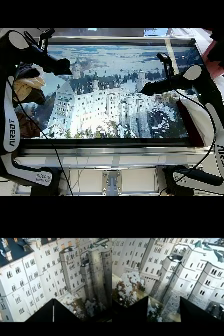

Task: Fold the shirts.

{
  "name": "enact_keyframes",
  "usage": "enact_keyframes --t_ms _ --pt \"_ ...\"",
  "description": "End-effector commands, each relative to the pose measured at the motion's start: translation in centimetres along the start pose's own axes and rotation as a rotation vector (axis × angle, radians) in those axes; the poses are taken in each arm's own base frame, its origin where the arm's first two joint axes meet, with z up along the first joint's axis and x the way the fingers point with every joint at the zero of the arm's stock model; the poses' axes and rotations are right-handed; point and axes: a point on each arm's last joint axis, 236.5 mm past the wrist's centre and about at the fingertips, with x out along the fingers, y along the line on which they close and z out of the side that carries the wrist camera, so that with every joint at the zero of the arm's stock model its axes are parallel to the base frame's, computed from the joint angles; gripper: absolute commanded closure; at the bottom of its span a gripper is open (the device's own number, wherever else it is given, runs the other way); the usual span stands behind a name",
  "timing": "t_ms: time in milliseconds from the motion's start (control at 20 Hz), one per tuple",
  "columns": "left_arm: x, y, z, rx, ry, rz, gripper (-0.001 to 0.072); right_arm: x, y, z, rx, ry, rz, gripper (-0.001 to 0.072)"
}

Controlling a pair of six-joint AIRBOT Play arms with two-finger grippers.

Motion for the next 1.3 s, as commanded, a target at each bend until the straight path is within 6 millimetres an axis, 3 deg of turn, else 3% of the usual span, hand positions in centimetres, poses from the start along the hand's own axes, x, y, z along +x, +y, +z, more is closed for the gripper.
enact_keyframes --t_ms 0,100,200,250,300,350,500,650,750,950,1050,1250 --pt "0.0 0.8 0.5 0.004 -0.021 0.035 0.0696 0.0 0.1 0.0 -0.001 -0.001 0.001 0.0261" --pt "-0.3 3.6 1.2 0.019 -0.049 0.154 0.0686 0.0 0.1 0.0 -0.001 -0.001 0.001 0.0261" --pt "-1.8 9.0 1.4 0.052 -0.051 0.387 0.0682 0.0 0.1 0.0 -0.001 0.0 0.001 0.0261" --pt "-3.5 12.4 1.4 0.065 -0.043 0.546 0.0566 0.0 0.1 0.0 -0.001 -0.001 0.001 0.0261" --pt "-5.5 15.3 1.4 0.051 -0.048 0.688 0.0353 0.0 0.1 0.0 -0.001 -0.001 0.0 0.0261" --pt "-7.7 17.9 1.3 0.004 -0.065 0.803 0.0187 0.0 0.1 0.0 -0.001 -0.001 0.0 0.0261" --pt "-11.7 23.6 -1.5 -0.181 -0.054 0.911 0.0174 0.0 0.1 0.0 -0.001 -0.001 0.0 0.0261" --pt "-14.4 28.4 -8.9 -0.419 0.097 0.937 0.0174 0.0 0.0 0.2 -0.001 -0.009 -0.002 0.0261" --pt "-14.9 30.6 -13.4 -0.552 0.178 0.919 0.0174 0.0 -0.1 0.6 0.0 -0.027 -0.006 0.0261" --pt "-14.0 33.4 -21.4 -0.723 0.327 0.857 0.0174 -0.1 0.1 1.4 0.01 -0.06 0.003 0.0261" --pt "-13.8 34.9 -23.4 -0.724 0.35 0.857 0.0174 -0.1 0.1 1.4 0.012 -0.059 0.002 0.0261" --pt "-14.8 37.6 -23.7 -0.727 0.265 0.895 0.0167 -0.1 0.5 1.6 0.1 -0.065 0.023 0.0261"
